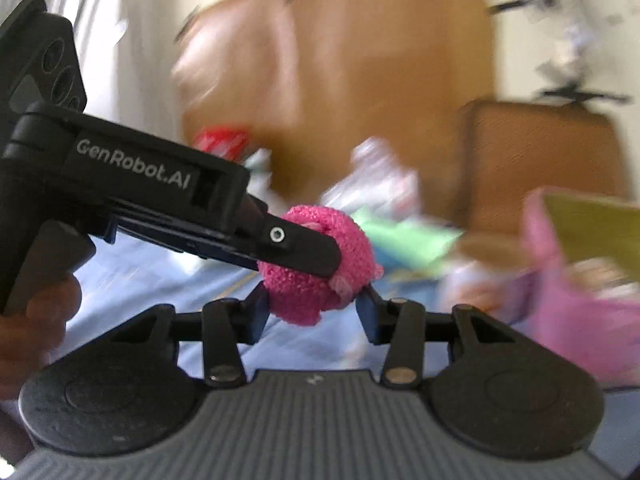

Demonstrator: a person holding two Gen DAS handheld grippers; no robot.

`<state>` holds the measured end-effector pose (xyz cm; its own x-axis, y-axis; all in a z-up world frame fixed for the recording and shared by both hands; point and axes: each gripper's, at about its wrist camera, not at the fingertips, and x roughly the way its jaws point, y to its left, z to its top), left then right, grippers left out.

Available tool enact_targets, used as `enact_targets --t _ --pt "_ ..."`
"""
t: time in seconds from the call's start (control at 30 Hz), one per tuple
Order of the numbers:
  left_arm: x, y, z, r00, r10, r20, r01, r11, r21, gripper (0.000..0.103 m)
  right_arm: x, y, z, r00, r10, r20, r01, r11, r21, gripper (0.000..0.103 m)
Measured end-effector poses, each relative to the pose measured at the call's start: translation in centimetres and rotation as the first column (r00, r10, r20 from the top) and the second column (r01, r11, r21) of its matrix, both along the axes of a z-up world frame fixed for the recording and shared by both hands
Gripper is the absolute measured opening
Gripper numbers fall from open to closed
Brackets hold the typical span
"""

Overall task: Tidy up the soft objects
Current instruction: 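Carry the pink toy into the pink tin and open the right gripper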

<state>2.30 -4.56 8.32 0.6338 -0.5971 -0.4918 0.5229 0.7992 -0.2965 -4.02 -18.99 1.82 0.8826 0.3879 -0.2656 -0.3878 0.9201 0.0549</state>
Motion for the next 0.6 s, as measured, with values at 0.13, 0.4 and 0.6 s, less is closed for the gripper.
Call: enact_targets --t 0.13,0.4,0.6 --pt "2.2 -7.7 1.6 0.99 -0.133 0.044 0.132 0.991 0.026 0.057 0.1 -5.4 1.6 0.983 -0.179 0.052 0.177 0.984 0.027 0.049" --pt "5.3 -17.3 0.5 0.98 -0.201 0.005 0.2 0.977 0.074 0.071 2.5 -14.5 1.1 0.853 -0.522 0.019 0.521 0.848 -0.101 0.072" --pt "3.7 -9.2 -1.0 0.994 -0.099 0.042 0.097 0.994 0.041 0.079 0.7 -17.1 0.6 0.82 -0.571 0.047 0.57 0.821 0.035 0.075"
